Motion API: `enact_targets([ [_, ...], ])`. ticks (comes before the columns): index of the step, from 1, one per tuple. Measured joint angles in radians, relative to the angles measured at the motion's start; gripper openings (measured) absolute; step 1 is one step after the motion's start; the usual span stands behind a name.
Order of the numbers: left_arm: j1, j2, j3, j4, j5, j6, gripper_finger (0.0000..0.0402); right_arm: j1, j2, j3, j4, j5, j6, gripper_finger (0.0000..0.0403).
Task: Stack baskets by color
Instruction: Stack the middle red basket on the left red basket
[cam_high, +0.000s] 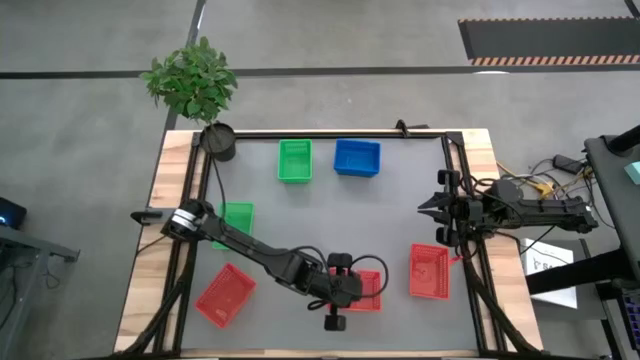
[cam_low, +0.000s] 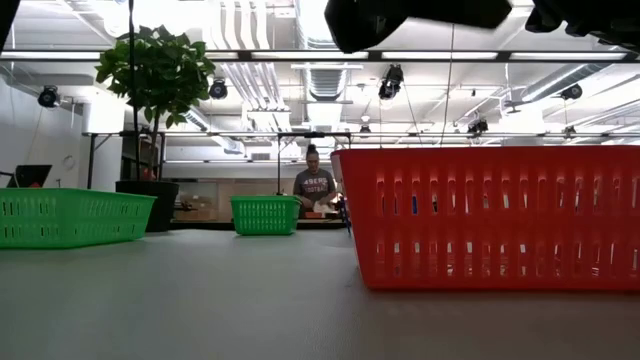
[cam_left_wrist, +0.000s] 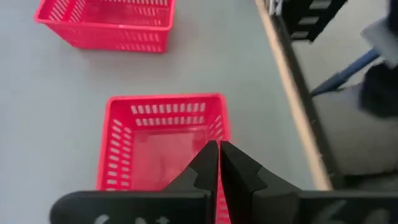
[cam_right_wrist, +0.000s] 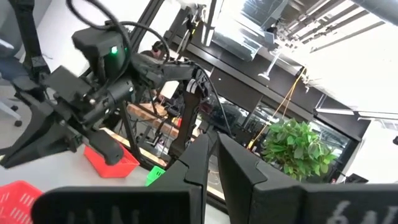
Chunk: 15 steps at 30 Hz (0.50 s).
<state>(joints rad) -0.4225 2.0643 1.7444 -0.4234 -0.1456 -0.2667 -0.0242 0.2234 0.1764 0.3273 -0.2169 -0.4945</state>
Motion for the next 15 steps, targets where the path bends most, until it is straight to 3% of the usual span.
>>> enact_targets([
  [4,0.001,0.040,-0.017,0.030,-0.034,0.043,0.0000,0.000,0.001,0.000,-0.005,0.008,0.012,0.0027],
  [9,0.002,0.091,-0.020,0.125,0.062,0.024,0.0009,0.000,0.002,0.000,-0.008,0.007,0.029,0.0027],
  [15,-0.004,0.099,-0.022,0.134,0.057,-0.022,0.0083,0.000,0.001,0.000,-0.010,0.006,0.057,0.0027],
])
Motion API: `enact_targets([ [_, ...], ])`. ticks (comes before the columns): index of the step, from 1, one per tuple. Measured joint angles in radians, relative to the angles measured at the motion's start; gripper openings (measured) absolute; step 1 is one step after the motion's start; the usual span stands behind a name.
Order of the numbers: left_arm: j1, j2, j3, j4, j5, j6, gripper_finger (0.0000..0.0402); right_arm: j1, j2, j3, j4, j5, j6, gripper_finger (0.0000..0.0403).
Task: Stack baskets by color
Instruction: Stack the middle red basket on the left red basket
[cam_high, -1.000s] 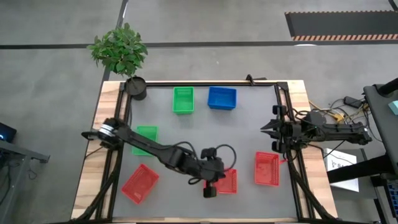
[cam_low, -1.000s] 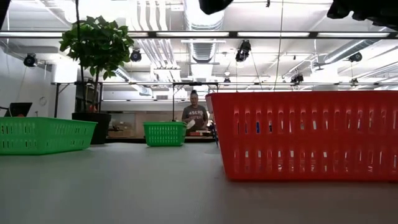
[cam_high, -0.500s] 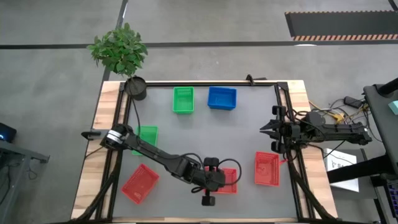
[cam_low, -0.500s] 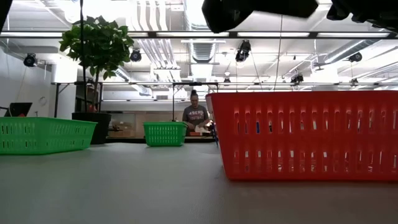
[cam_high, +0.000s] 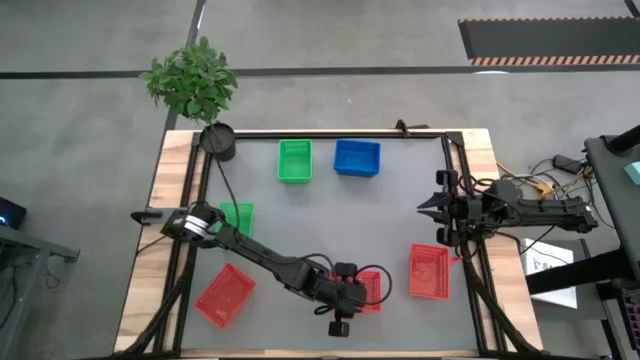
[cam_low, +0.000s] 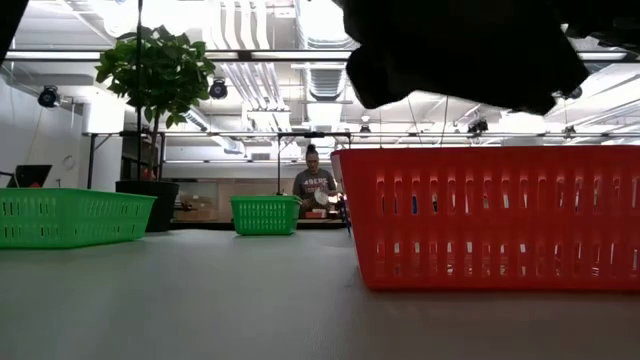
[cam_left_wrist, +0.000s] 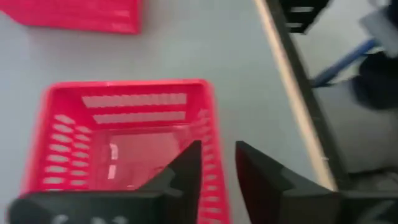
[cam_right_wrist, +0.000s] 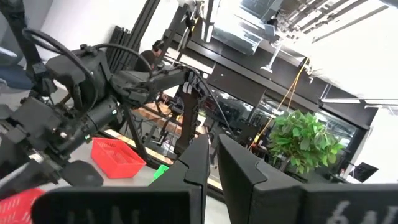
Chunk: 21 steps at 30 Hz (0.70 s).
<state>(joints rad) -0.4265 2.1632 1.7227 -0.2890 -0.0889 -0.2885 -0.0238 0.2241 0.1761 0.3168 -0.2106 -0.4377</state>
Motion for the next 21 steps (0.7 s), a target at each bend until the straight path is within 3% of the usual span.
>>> enact_targets([
  [2,-0.004,0.001,-0.012,0.008,-0.049,0.012,0.0113,0.000,0.000,0.000,0.000,-0.007,0.000,0.0027],
  [5,-0.007,0.026,-0.031,0.008,-0.040,0.006,0.0142,0.000,0.000,0.000,-0.003,-0.007,0.000,0.0027],
  [12,-0.014,0.056,-0.036,0.029,-0.025,0.006,0.0146,0.000,0.000,0.000,-0.005,-0.007,0.006,0.0027],
  [16,-0.015,0.058,-0.044,0.016,-0.026,0.012,0.0111,0.000,0.000,0.000,-0.006,-0.007,0.011,0.0027],
  [21,-0.015,0.058,-0.042,0.021,-0.030,0.015,0.0019,0.000,-0.001,0.000,-0.006,-0.007,0.009,0.0027],
])
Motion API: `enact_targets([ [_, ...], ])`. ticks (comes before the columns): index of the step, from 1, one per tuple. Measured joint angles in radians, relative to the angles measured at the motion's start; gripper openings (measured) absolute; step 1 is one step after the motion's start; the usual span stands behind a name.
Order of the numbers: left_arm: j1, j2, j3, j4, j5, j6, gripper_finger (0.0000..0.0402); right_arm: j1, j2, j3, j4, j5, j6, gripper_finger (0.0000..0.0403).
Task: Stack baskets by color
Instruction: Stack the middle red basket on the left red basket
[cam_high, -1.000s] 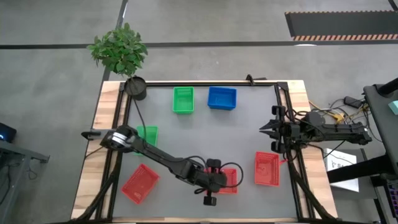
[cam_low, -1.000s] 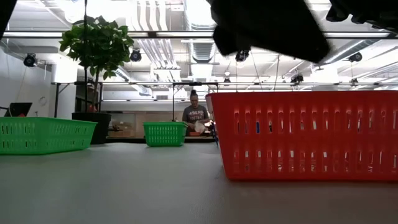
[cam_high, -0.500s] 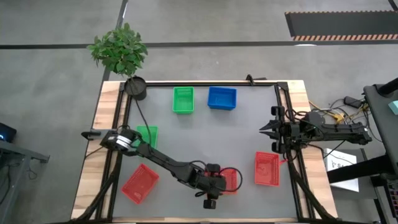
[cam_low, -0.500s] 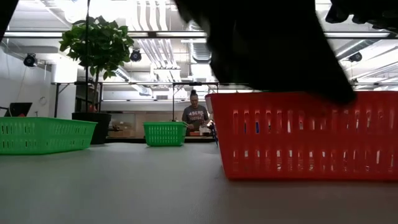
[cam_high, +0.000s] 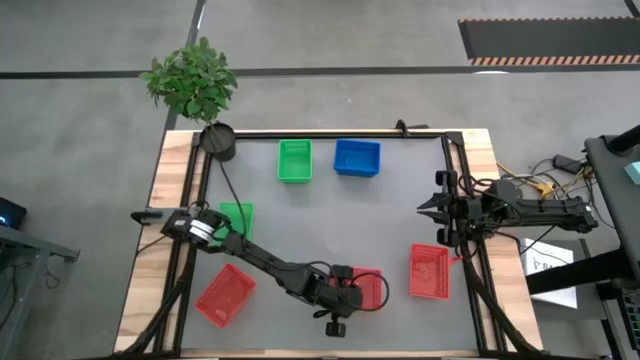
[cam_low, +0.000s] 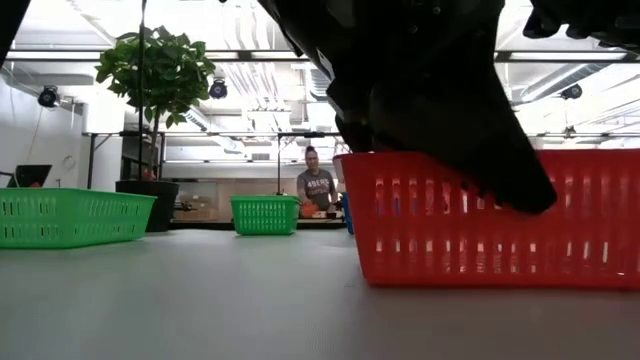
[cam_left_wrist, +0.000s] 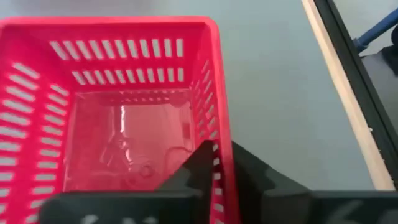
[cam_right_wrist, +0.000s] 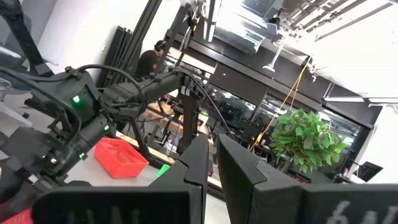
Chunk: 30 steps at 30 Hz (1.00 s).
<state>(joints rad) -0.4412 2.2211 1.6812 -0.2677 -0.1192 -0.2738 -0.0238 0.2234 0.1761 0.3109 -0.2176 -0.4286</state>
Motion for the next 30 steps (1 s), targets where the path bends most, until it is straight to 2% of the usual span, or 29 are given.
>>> enact_targets([
  [8,-0.007,-0.010,0.038,-0.046,-0.058,-0.001,0.0001,0.000,0.000,0.000,-0.017,0.000,-0.001,0.0027],
  [12,-0.034,-0.047,0.076,-0.155,-0.129,-0.016,0.0000,0.000,0.000,0.000,-0.017,0.000,0.001,0.0027],
  [16,-0.074,-0.106,0.102,-0.321,-0.234,-0.110,0.0000,0.000,0.000,0.000,-0.018,0.000,0.002,0.0027],
  [20,-0.133,-0.185,0.109,-0.531,-0.309,-0.349,0.0000,0.000,0.000,0.000,-0.016,0.001,0.009,0.0027],
  [23,-0.186,-0.241,0.103,-0.678,-0.333,-0.627,0.0000,0.000,0.003,0.000,-0.019,0.009,0.002,0.0027],
  [26,-0.258,-0.273,0.101,-0.813,-0.335,-0.901,0.0000,0.000,0.008,-0.001,-0.020,0.011,-0.014,0.0027],
  [30,-0.366,-0.277,0.107,-0.976,-0.316,-1.178,0.0000,0.000,0.008,-0.001,-0.014,0.017,-0.017,0.0027],
])
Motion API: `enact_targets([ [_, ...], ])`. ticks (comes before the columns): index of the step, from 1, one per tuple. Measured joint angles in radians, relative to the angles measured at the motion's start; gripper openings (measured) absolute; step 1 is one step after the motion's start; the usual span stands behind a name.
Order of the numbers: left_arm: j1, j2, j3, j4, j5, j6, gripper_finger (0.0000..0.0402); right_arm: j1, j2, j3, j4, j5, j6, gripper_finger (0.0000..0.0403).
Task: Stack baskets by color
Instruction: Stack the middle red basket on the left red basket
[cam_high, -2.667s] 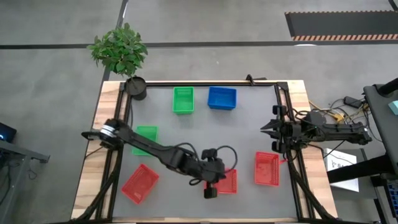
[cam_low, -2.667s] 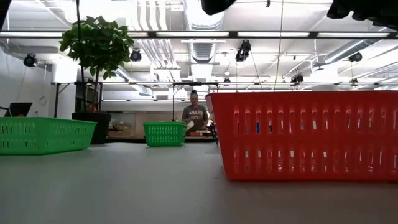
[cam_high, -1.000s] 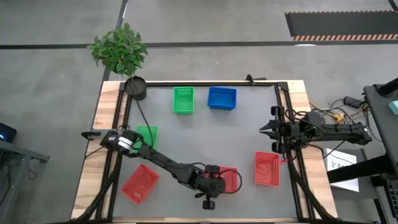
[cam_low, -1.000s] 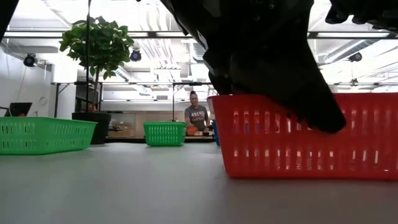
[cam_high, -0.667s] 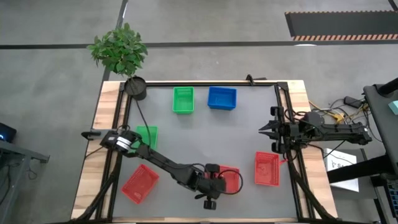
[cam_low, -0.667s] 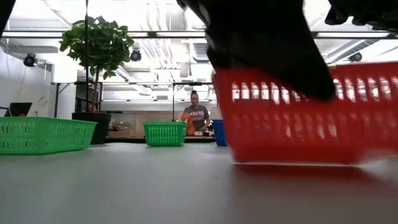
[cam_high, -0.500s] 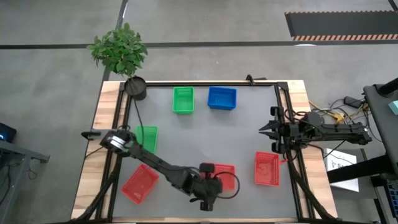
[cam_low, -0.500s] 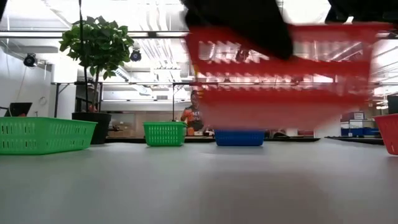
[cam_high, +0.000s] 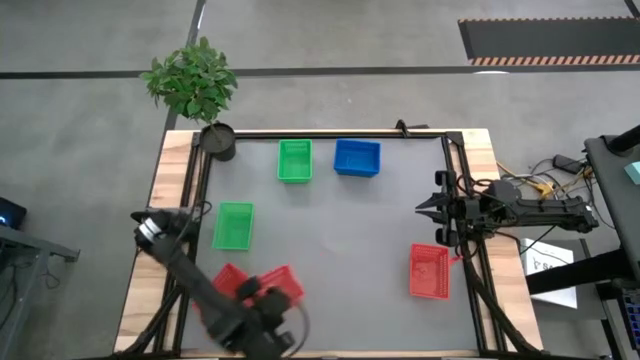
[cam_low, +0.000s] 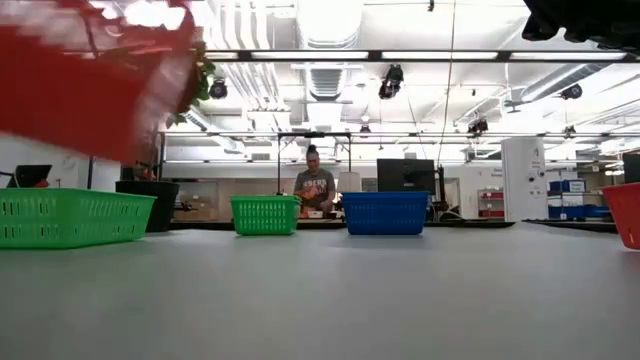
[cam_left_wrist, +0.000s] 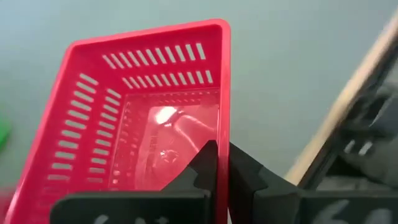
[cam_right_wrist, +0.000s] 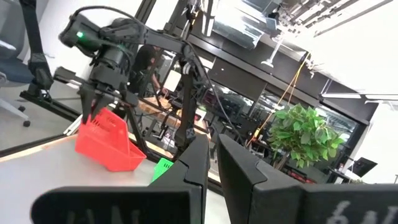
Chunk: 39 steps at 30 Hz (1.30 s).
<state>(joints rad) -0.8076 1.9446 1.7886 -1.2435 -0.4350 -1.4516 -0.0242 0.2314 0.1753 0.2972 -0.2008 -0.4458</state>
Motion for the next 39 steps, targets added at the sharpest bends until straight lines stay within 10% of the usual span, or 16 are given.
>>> enact_targets([
  [12,-0.146,-0.001,-0.024,-0.261,0.044,-0.368,0.0000,0.000,0.000,0.000,-0.008,0.000,0.008,0.0027],
  [39,-0.157,0.000,-0.178,-0.274,0.126,-0.454,0.0000,0.000,0.001,0.000,-0.016,0.000,0.019,0.0027],
])
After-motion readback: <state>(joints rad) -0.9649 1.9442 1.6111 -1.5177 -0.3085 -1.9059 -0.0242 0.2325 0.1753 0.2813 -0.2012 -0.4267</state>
